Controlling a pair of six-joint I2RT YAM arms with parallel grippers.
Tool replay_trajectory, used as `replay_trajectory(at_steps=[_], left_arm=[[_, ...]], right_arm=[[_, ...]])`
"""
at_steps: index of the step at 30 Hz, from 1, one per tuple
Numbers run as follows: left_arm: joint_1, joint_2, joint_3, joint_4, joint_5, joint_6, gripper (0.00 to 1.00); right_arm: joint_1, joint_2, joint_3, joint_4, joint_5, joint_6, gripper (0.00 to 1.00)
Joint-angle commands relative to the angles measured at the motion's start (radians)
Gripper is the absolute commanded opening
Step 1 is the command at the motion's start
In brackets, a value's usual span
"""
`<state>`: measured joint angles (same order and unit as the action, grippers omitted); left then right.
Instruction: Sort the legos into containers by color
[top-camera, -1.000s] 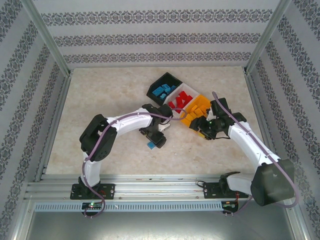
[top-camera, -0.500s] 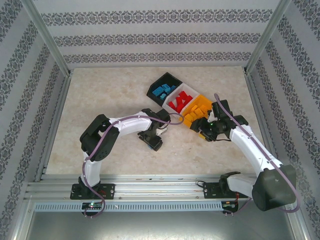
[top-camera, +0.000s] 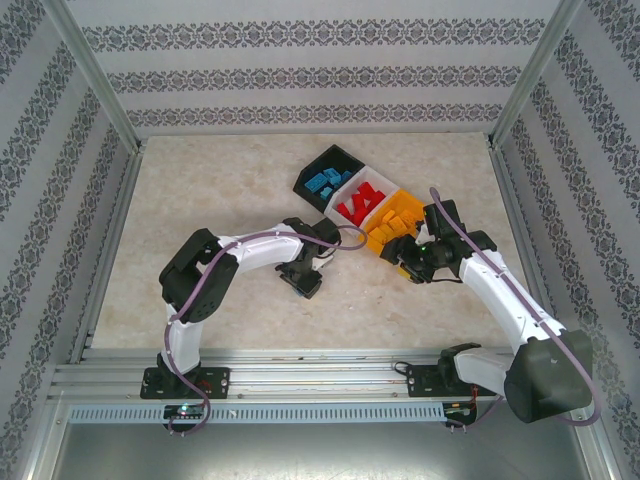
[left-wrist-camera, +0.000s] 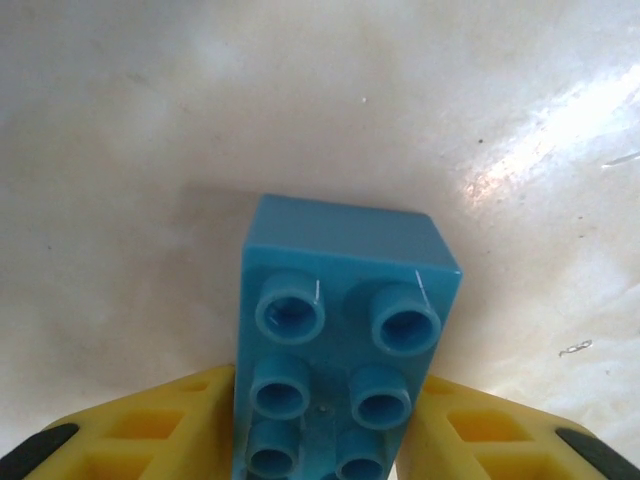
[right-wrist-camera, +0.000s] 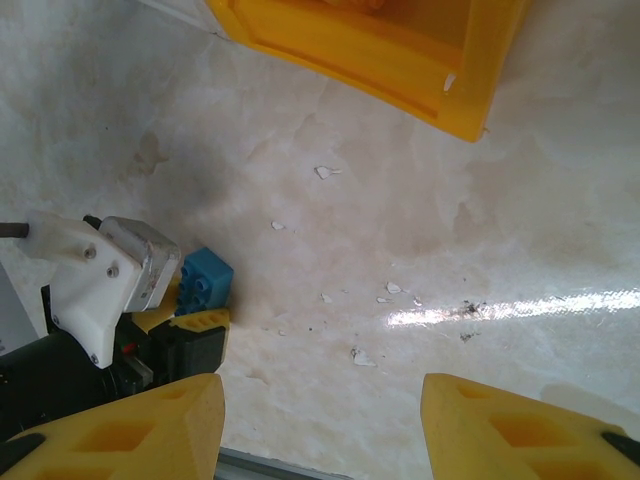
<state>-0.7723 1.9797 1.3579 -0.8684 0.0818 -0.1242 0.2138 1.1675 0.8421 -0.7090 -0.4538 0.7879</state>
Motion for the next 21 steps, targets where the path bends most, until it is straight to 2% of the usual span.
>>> replay_trajectory(at_steps=[1, 8, 21], left_arm=[[-0.013, -0.001, -0.033, 0.029, 0.013, -0.007, 0.42], [-0.009, -0.042, -0.037, 0.028, 0.021, -0.025, 0.41], [0.002, -0.155, -0.085, 0.066, 0.049, -0.103, 0.4]], right_arm=[[0.014, -0.026, -0.014, -0.001, 0.012, 0.021, 0.55], [0.031, -0.02, -0.01, 0.014, 0.022, 0.042, 0.55], [0.074, 0.106, 0.088, 0.055, 0.006, 0.055, 0.55]])
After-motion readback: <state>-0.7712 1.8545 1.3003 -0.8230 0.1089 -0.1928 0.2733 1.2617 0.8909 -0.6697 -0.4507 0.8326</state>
